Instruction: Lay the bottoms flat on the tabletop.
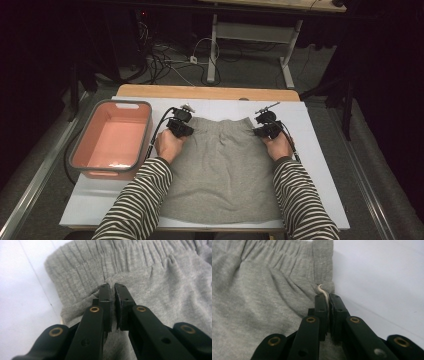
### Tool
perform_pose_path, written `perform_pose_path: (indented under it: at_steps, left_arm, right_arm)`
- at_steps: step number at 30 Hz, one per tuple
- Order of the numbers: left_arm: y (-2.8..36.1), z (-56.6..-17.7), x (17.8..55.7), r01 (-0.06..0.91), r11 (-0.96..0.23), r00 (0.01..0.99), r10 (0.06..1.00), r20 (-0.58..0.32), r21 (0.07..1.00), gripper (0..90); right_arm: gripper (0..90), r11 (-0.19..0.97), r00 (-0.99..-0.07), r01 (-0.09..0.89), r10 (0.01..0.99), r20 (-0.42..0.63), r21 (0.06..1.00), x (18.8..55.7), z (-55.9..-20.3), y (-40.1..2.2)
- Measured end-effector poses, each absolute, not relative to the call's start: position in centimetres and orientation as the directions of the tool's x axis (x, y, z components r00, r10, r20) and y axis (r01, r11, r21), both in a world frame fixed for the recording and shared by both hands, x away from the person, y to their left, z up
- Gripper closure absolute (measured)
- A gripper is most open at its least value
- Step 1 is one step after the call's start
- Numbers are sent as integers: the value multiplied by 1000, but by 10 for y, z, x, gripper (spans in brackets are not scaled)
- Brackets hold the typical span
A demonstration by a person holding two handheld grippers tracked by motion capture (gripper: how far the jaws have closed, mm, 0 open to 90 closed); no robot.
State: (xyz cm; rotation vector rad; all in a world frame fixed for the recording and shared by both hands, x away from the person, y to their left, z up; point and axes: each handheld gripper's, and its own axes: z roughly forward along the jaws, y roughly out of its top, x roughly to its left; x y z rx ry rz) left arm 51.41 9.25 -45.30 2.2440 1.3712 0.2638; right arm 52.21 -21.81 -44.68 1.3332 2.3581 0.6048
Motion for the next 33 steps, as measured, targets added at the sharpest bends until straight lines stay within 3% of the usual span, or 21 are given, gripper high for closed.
perform_pose_path:
  at_steps: [6, 12, 17, 23, 33]
  left_arm:
    - [93, -432, 514, 724, -350, 471, 880, -56, 594, 831]
    - [97, -430, 521, 735, -332, 448, 893, -55, 591, 823]
    - [97, -440, 526, 759, -321, 454, 885, -107, 566, 720]
    - [103, -428, 517, 759, -306, 477, 862, -170, 574, 535]
    - [103, -413, 483, 715, -354, 546, 821, -166, 604, 462]
  right_arm:
    - [865, 447, -457, 657, 877, -152, 606, 523, -427, -222]
    - [851, 435, -445, 636, 881, -158, 637, 528, -416, -219]
    - [721, 416, -426, 694, 895, -131, 588, 536, -431, -215]
    - [605, 392, -455, 679, 888, -63, 621, 523, -417, -221]
    - [485, 390, -498, 627, 866, -38, 675, 471, -406, -224]
